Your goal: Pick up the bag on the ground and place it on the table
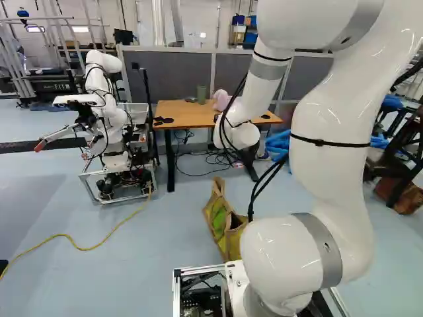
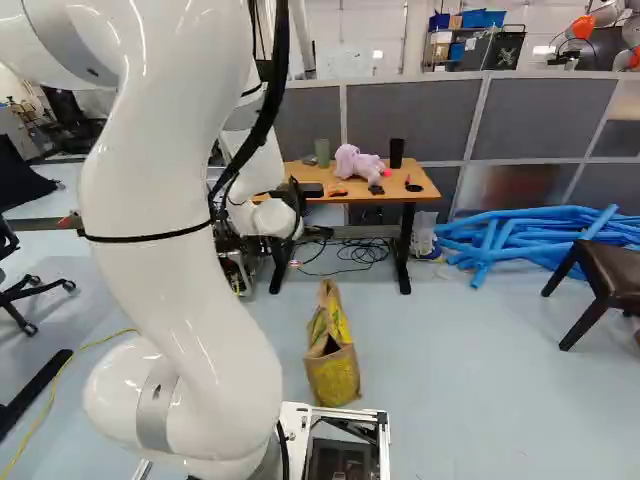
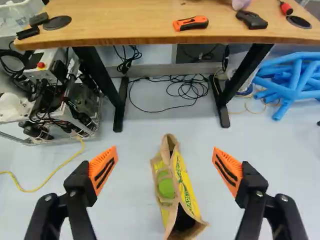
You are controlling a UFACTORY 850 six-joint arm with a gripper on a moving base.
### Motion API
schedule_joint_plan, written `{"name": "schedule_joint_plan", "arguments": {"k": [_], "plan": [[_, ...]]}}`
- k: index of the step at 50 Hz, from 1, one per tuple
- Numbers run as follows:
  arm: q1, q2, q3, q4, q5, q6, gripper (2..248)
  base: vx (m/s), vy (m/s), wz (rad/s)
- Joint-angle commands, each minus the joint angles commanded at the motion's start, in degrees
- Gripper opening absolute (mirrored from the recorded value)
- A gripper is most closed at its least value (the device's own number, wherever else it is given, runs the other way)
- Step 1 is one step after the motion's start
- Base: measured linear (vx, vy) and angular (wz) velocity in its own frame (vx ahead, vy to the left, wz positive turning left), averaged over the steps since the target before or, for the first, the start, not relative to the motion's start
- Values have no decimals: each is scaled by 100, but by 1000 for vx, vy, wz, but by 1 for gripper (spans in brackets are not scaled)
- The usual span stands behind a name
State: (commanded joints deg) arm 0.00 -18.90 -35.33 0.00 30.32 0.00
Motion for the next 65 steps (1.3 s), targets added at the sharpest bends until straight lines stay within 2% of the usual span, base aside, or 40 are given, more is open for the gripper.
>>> {"name": "schedule_joint_plan", "arguments": {"k": [65], "plan": [[0, -1611, -958, 46, -1017, 0, 247, 0, 0, 0]]}}
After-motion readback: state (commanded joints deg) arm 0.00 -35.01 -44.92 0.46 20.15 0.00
